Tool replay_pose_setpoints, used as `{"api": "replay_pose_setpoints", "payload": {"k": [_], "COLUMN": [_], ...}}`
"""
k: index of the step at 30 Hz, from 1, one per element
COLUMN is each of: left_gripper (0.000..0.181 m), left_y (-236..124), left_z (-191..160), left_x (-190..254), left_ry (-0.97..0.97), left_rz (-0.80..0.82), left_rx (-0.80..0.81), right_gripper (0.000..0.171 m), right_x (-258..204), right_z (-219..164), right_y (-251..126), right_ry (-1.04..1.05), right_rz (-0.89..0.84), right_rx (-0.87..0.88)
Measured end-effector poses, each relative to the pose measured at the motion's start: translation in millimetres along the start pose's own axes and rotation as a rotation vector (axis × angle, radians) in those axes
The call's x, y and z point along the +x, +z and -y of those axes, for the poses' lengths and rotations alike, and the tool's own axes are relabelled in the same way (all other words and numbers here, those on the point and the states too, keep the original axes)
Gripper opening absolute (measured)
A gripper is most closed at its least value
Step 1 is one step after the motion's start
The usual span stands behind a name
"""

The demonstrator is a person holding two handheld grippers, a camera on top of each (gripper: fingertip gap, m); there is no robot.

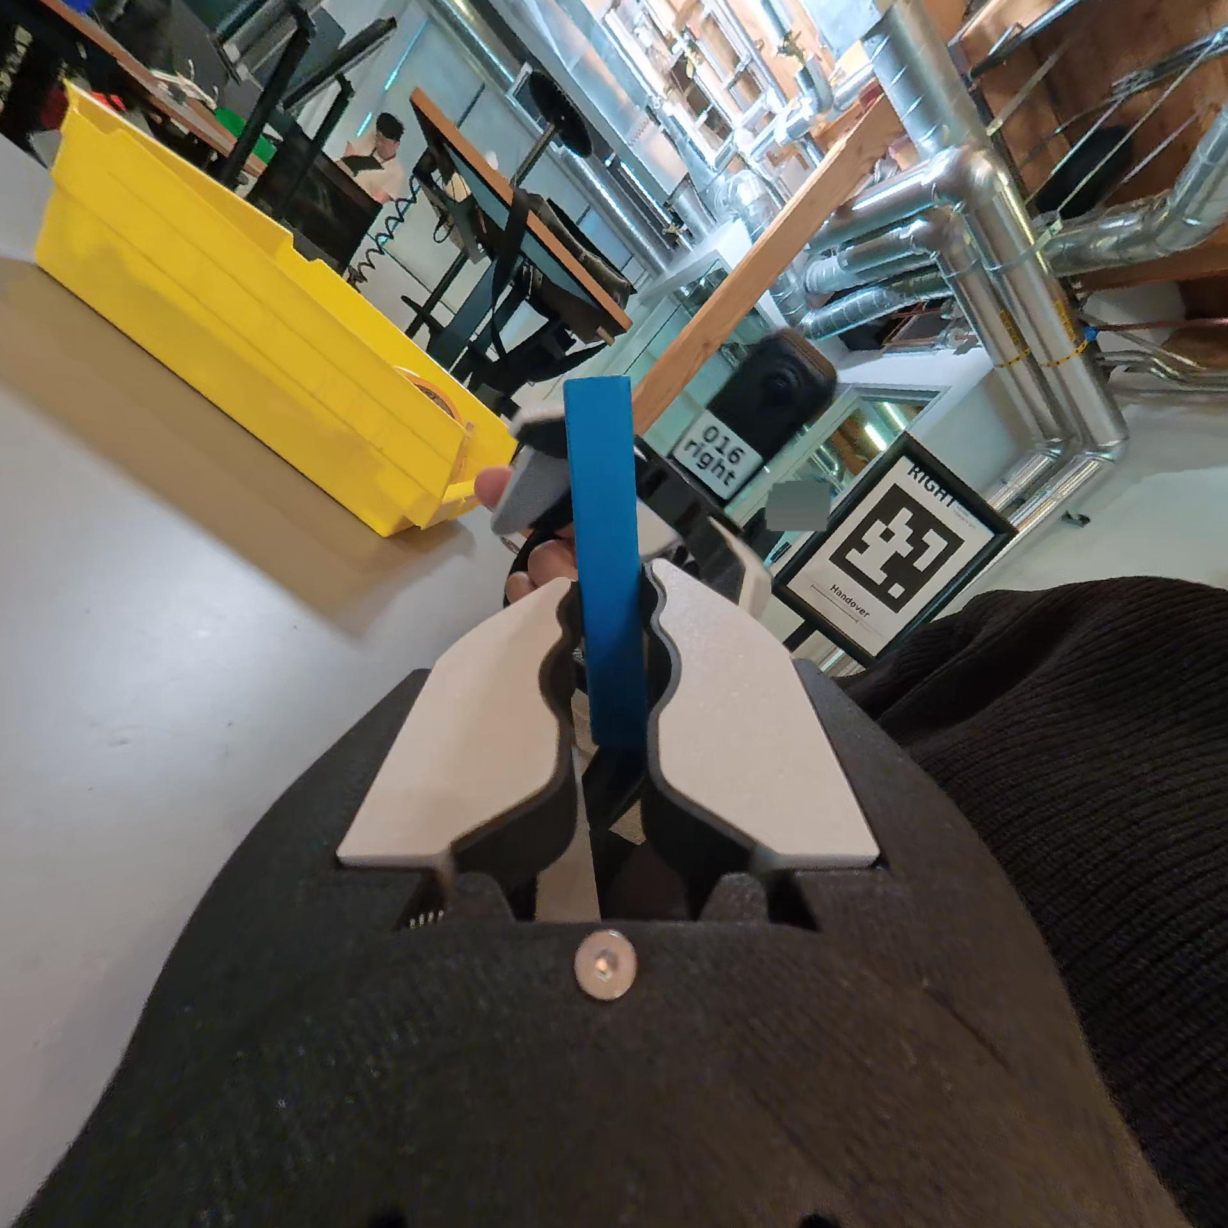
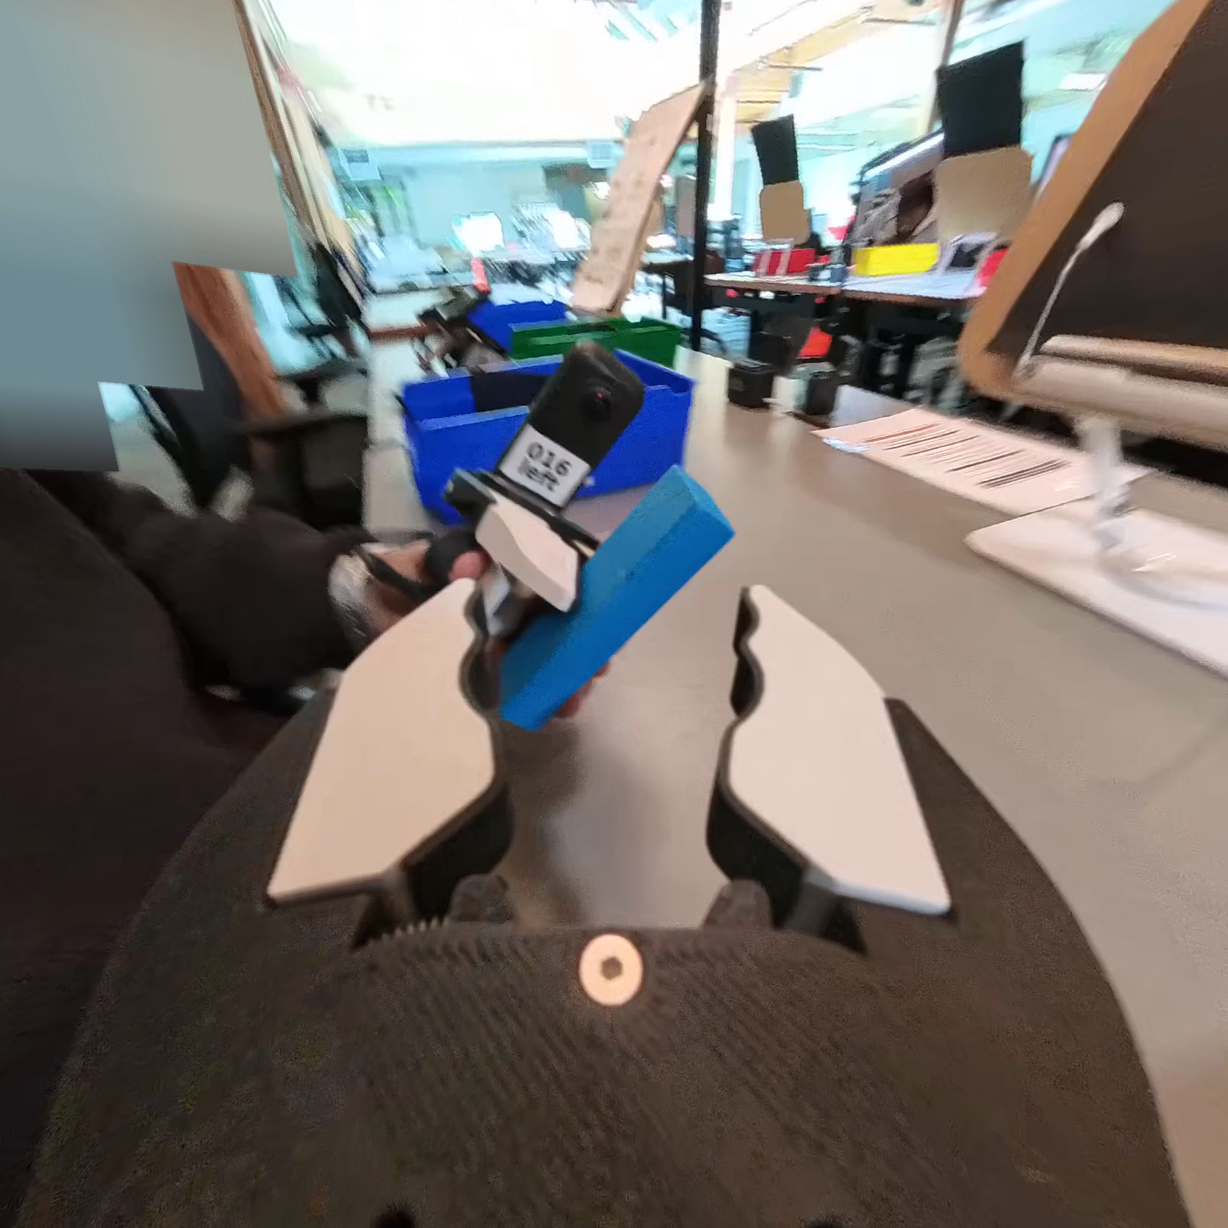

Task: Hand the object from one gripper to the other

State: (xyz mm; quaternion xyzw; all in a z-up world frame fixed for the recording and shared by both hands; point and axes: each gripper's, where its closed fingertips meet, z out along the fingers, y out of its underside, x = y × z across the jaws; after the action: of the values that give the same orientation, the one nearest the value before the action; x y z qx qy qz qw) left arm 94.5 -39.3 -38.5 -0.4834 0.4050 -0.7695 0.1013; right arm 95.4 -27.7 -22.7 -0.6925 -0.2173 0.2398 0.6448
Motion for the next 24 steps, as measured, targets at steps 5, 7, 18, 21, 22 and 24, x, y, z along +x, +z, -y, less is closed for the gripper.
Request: {"api": "replay_pose_setpoints", "payload": {"k": [5,7,18,21,22,24], "left_gripper": [0.018,0.018,0.018,0.019,0.023,0.035], "left_y": [3.3,5.6,15.4,15.2,15.0,13.5], "left_z": [-3.5,-7.1,-24.6,-23.4,-22.4,-19.7], "left_x": [7.9,8.9,10.1,8.1,7.4,4.4], "left_ry": [0.092,0.136,0.223,0.186,0.173,0.139], "left_rz": [-0.01,0.0,0.028,0.028,0.028,0.037], "left_rx": [-0.018,-0.037,-0.116,-0.104,-0.096,-0.082], "right_gripper": [0.055,0.048,0.017,0.017,0.017,0.017], "right_x": [4.2,3.0,-8.0,-6.4,-4.9,-0.9], "right_z": [13.2,13.0,11.4,11.9,13.1,15.2], "right_y": [-7.3,-7.9,-5.1,-6.0,-7.1,-10.1], "right_ry": [0.326,0.344,0.375,0.338,0.322,0.289], "right_rz": [0.115,0.133,0.2,0.174,0.16,0.129], "right_rx": [0.138,0.133,0.115,0.108,0.111,0.113]}}
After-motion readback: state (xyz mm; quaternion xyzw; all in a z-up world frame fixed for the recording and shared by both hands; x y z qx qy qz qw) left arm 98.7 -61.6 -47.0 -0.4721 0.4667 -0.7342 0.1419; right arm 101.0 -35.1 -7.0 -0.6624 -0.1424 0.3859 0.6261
